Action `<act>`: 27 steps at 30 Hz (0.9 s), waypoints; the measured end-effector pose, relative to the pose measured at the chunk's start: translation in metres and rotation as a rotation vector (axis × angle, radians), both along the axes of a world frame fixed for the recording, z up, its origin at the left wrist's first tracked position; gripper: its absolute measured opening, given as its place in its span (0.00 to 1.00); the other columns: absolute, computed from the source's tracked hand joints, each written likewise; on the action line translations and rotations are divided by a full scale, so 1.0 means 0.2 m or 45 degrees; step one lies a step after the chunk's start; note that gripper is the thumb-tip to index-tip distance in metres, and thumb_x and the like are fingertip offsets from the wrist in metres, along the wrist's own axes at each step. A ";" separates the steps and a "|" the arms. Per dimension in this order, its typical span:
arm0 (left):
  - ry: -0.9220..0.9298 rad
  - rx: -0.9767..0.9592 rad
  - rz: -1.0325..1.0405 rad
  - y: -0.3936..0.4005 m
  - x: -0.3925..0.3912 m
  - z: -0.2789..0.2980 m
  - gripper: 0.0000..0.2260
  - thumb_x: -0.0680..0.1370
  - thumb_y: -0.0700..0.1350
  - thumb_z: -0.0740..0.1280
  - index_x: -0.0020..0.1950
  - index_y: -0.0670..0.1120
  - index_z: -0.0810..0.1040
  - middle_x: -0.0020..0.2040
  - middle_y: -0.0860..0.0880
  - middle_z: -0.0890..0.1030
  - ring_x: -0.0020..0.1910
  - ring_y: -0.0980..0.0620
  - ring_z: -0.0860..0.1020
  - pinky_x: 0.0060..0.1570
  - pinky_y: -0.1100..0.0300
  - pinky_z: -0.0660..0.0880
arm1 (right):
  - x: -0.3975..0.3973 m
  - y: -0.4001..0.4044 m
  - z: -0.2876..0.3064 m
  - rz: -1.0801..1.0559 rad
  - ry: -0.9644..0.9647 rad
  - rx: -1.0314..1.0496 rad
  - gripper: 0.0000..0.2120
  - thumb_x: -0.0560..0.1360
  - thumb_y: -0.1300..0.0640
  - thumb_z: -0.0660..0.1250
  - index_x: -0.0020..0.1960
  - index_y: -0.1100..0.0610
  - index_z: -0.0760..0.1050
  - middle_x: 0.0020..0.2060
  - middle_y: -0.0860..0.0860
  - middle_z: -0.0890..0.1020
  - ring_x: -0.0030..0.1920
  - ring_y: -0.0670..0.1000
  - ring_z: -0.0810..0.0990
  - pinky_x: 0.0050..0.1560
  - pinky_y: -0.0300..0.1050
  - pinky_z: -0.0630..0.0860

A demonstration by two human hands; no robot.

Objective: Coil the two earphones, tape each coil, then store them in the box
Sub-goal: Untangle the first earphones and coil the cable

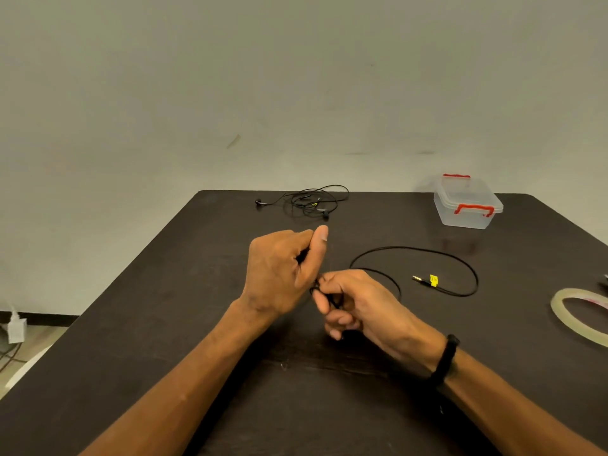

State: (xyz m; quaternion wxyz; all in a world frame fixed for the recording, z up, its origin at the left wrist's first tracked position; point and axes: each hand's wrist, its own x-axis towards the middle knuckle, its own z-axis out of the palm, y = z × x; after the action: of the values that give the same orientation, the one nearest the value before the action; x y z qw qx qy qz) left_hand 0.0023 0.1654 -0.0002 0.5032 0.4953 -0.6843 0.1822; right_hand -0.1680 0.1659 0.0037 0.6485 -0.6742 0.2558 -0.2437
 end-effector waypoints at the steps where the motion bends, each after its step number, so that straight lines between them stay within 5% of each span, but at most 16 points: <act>1: 0.045 0.023 -0.008 0.00 0.00 0.00 0.25 0.86 0.48 0.62 0.28 0.47 0.64 0.23 0.52 0.63 0.22 0.51 0.62 0.25 0.54 0.60 | 0.00 0.00 0.01 0.011 -0.045 0.048 0.14 0.77 0.53 0.57 0.37 0.58 0.74 0.26 0.49 0.63 0.28 0.49 0.60 0.36 0.45 0.71; 10: 0.264 0.341 -0.094 -0.01 -0.06 -0.08 0.29 0.87 0.56 0.56 0.29 0.43 0.67 0.23 0.47 0.69 0.23 0.46 0.68 0.27 0.48 0.67 | -0.03 -0.02 0.10 -0.026 -0.562 0.509 0.16 0.83 0.55 0.57 0.39 0.58 0.73 0.27 0.50 0.61 0.28 0.49 0.55 0.37 0.46 0.70; 15: 0.190 0.386 -0.052 -0.01 -0.09 -0.11 0.29 0.87 0.57 0.55 0.29 0.44 0.70 0.22 0.48 0.70 0.23 0.46 0.70 0.28 0.48 0.67 | -0.07 -0.06 0.15 -0.115 -0.828 0.564 0.13 0.85 0.57 0.56 0.46 0.60 0.74 0.29 0.50 0.66 0.28 0.48 0.63 0.39 0.46 0.74; 27: -0.318 0.434 -0.132 0.05 -0.17 -0.10 0.23 0.87 0.54 0.56 0.32 0.51 0.63 0.24 0.54 0.65 0.23 0.50 0.65 0.27 0.54 0.66 | -0.11 -0.19 0.09 -0.601 -1.005 0.649 0.11 0.86 0.57 0.58 0.52 0.60 0.77 0.31 0.49 0.71 0.28 0.46 0.68 0.44 0.45 0.74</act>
State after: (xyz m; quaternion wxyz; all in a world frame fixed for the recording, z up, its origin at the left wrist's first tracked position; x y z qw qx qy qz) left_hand -0.0322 0.1749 -0.0210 0.3322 0.5108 -0.7869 0.0978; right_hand -0.1907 0.1278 0.0223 0.7664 -0.2758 0.1880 -0.5488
